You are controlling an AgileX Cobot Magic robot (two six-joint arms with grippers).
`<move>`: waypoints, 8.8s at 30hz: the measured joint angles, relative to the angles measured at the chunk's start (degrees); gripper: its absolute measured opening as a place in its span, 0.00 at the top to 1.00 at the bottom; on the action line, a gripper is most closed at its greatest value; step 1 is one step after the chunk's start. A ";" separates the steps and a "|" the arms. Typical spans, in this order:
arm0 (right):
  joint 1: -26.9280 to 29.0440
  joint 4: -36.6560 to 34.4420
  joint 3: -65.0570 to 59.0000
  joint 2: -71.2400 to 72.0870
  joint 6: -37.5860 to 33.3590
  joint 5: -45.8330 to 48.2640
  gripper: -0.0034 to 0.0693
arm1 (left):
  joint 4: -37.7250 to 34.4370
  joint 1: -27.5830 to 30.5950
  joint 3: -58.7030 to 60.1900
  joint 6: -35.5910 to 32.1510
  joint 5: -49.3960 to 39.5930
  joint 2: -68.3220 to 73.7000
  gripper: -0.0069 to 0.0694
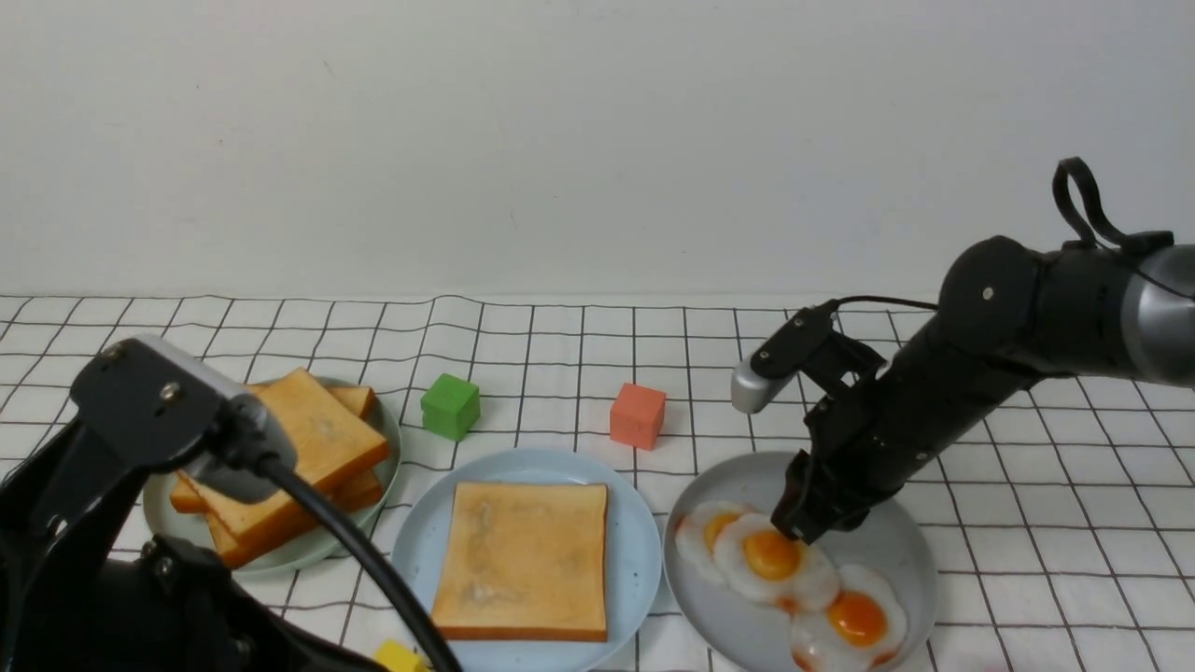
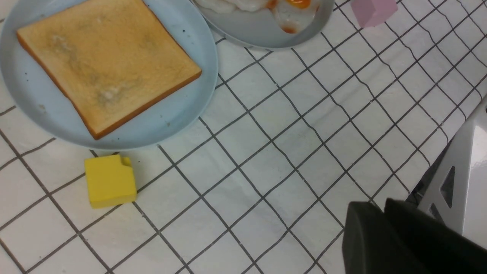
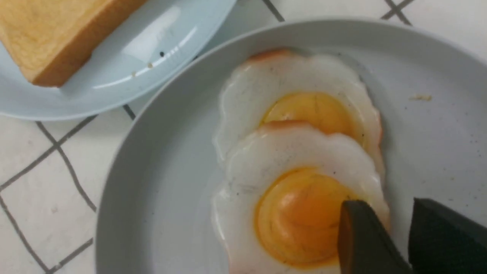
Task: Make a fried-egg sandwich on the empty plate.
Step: Use the right arm to grab a fried egg, then use the right arm to place the fried egg on the slice of bread in the middle, then use the left arm to grab a slice of bread
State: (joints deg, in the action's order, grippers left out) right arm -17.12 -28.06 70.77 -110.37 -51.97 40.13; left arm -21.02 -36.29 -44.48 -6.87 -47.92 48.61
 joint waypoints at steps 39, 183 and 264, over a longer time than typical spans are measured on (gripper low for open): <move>0.48 -0.32 0.88 -3.16 0.80 0.59 0.97 | -0.17 -0.07 0.00 0.06 -0.23 0.00 0.77; -17.29 -11.77 28.30 -10.10 17.01 12.51 0.92 | 17.45 -0.07 0.00 20.33 -10.94 -18.13 0.69; -17.63 -6.03 -12.95 60.73 12.83 15.62 0.97 | -32.20 53.91 -12.05 -8.82 12.64 55.75 0.44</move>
State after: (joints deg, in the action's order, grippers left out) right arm -34.75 -34.09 57.82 -49.64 -39.15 55.75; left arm -53.22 17.62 -56.53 -15.69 -35.28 104.36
